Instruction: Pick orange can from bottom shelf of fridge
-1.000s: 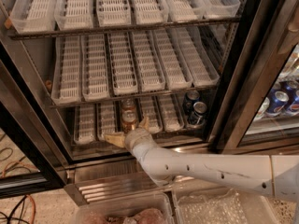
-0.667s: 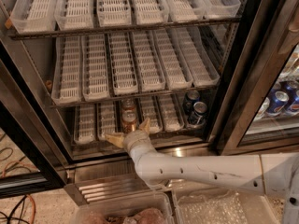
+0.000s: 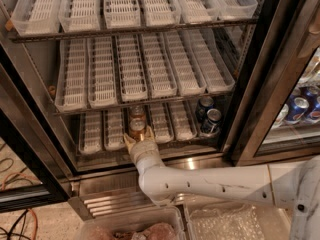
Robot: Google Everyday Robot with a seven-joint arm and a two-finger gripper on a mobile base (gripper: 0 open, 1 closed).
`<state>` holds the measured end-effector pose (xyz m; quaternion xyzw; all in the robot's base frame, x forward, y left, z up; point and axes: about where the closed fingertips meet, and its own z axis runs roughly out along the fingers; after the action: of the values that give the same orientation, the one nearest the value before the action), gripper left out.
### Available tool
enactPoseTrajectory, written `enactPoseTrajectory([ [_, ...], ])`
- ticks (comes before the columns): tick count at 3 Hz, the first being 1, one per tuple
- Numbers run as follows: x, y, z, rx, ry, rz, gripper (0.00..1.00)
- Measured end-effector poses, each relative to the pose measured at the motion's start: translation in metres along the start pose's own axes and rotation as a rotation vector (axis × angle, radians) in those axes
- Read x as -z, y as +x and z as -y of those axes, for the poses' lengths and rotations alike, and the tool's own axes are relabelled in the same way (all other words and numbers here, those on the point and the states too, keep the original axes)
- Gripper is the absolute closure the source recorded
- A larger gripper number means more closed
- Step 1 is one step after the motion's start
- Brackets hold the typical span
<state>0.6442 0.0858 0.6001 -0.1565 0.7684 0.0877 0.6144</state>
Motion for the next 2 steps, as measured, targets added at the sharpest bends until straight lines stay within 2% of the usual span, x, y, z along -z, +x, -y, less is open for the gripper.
enactPoseTrajectory([
  [2, -0.0014, 0.0011, -0.0022, -0.002, -0.001, 0.0, 0.88],
])
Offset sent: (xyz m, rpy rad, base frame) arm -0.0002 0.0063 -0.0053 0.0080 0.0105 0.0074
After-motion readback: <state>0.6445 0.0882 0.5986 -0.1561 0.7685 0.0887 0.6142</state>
